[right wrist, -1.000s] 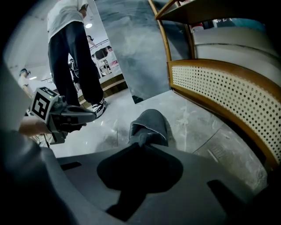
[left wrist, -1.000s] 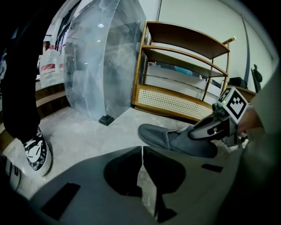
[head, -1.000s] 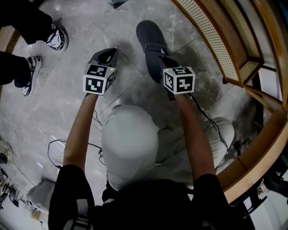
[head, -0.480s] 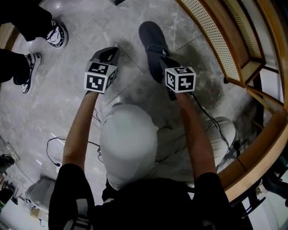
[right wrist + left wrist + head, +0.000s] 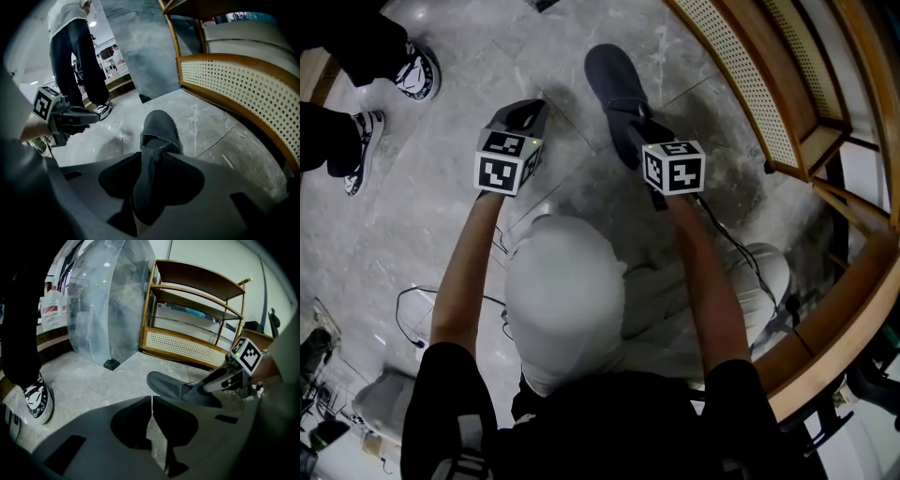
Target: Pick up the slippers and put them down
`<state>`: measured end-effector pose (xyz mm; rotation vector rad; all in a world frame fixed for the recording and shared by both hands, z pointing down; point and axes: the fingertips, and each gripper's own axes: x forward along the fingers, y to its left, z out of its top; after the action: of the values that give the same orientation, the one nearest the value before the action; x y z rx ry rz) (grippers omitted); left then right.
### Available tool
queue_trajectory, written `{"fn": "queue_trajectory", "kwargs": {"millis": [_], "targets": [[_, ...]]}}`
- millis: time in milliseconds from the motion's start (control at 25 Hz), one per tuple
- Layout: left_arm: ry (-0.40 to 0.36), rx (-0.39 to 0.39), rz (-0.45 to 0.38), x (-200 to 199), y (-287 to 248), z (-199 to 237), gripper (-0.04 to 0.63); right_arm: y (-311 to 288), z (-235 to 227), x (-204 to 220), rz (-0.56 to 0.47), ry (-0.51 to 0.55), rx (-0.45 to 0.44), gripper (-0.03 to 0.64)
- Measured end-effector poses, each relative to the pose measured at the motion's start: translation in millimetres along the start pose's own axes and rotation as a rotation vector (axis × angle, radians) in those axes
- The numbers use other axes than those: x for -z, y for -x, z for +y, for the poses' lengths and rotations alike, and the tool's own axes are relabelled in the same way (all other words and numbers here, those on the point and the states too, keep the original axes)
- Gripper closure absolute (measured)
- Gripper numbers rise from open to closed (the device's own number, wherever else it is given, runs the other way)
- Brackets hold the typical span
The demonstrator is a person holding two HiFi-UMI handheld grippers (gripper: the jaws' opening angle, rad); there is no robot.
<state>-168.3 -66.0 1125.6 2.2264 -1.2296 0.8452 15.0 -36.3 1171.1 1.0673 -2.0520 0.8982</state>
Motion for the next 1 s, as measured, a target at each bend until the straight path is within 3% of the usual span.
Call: {"fn": "queue_trajectory", "kwargs": {"millis": [240, 480, 1000], "targets": [[-0.010, -0.003, 0.004, -3, 3, -2, 0.583, 8, -9, -4, -0.017, 0.013, 0.046, 0.485], [-0.012, 0.015, 0.031, -14, 14, -9, 0.583, 18, -6, -13, -0.026, 0.029, 0.036, 0.486], [-0.061, 0.035, 0.004, -59, 30, -18, 0.583, 54, -6, -59, -0.099, 0.078, 0.083, 0.606]]}}
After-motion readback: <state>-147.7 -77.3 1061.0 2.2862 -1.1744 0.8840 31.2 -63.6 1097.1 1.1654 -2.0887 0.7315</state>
